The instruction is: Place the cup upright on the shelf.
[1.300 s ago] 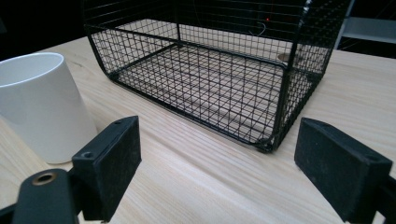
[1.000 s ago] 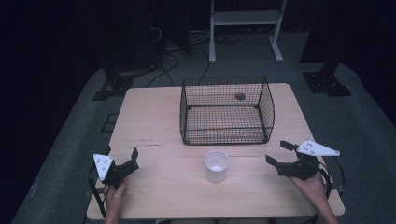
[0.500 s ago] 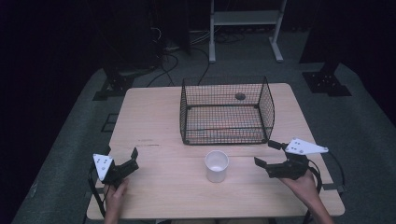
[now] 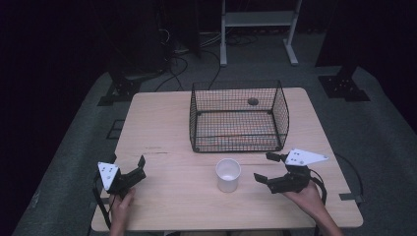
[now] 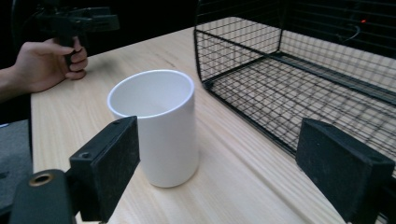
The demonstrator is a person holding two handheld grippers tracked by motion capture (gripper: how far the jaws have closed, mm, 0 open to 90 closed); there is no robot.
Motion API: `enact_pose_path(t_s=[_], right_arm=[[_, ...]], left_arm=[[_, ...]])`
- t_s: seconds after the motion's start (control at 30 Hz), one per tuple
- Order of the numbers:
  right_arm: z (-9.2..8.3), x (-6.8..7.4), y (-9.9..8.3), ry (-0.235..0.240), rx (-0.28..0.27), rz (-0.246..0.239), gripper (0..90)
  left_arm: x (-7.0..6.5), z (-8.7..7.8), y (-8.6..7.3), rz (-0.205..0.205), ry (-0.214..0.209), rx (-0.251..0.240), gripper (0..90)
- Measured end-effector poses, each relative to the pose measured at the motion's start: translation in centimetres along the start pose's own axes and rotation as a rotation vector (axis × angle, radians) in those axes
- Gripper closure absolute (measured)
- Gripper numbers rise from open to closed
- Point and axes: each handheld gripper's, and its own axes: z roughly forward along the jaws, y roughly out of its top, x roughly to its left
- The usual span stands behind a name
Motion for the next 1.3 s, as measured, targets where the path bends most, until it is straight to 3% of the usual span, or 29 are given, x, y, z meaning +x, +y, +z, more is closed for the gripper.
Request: enact_pose_path(t_s=[0.4,0.83,1.3], right_arm=[[2.2,1.5,0.4,0.075,0.041,-0.025,9.3],[4.3,2.5,0.8,0.116,0.081,-0.048,7.0],[6.5,3.0,0.8,0.120,0.132,-0.066,7.0]], left_arm=[[0.0,0.0,0.0,-0.001,0.000,0.000,0.0],[0.0,0.0,0.0,-0.001,0.000,0.000,0.0],[0.0,0.0,0.0,-0.003,0.000,0.000,0.0]])
